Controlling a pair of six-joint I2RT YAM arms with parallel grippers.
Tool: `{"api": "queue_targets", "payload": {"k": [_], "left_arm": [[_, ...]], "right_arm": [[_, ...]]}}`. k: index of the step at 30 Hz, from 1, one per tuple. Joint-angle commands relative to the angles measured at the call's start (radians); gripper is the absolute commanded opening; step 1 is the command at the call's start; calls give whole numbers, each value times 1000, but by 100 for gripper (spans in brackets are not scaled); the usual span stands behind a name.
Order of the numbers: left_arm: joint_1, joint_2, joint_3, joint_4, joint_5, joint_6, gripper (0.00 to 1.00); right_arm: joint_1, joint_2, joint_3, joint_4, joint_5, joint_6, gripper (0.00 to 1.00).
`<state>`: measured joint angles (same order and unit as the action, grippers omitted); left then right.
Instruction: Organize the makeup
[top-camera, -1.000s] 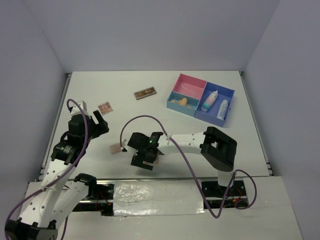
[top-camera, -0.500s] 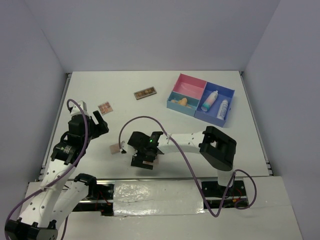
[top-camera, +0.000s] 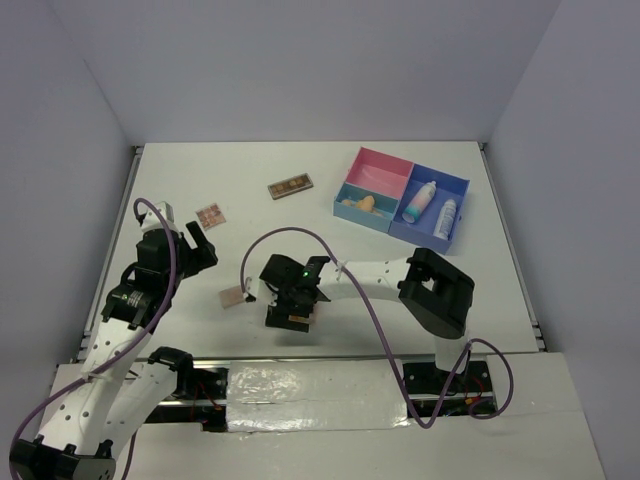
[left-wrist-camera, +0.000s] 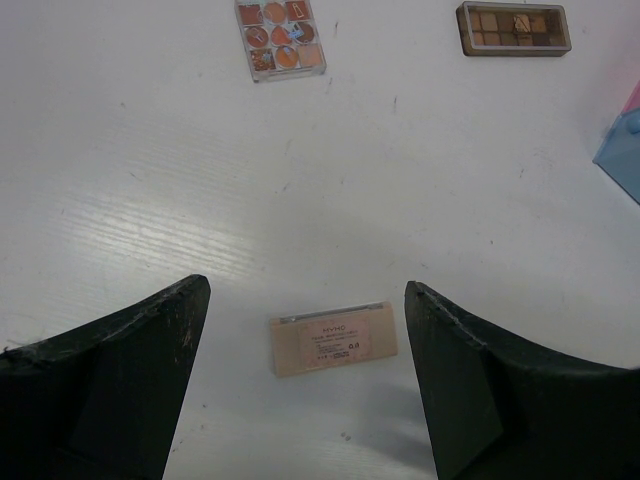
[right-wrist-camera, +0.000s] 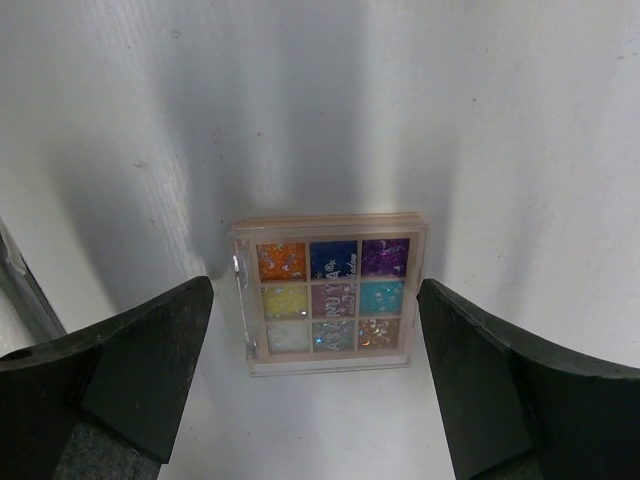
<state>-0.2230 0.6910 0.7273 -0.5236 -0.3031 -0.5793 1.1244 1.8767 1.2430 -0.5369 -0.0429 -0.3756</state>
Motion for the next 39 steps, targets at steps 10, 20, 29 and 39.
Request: {"api": "queue_targets", "payload": {"k": [10, 20, 29, 39], "left_arm": [[7, -7, 4, 34, -5, -1, 92], [5, -5, -8, 45, 2, -7, 91], [7, -5, -8, 42, 1, -8, 91], [7, -8, -9, 39, 2, -11, 91]], "right_arm": [[-11, -14, -19, 29, 41, -14, 91], [-11, -5, -4, 23, 124, -3, 91], [-35, 22, 22, -8, 83, 32, 91], [-121, 90, 64, -64, -109, 47, 91]]}}
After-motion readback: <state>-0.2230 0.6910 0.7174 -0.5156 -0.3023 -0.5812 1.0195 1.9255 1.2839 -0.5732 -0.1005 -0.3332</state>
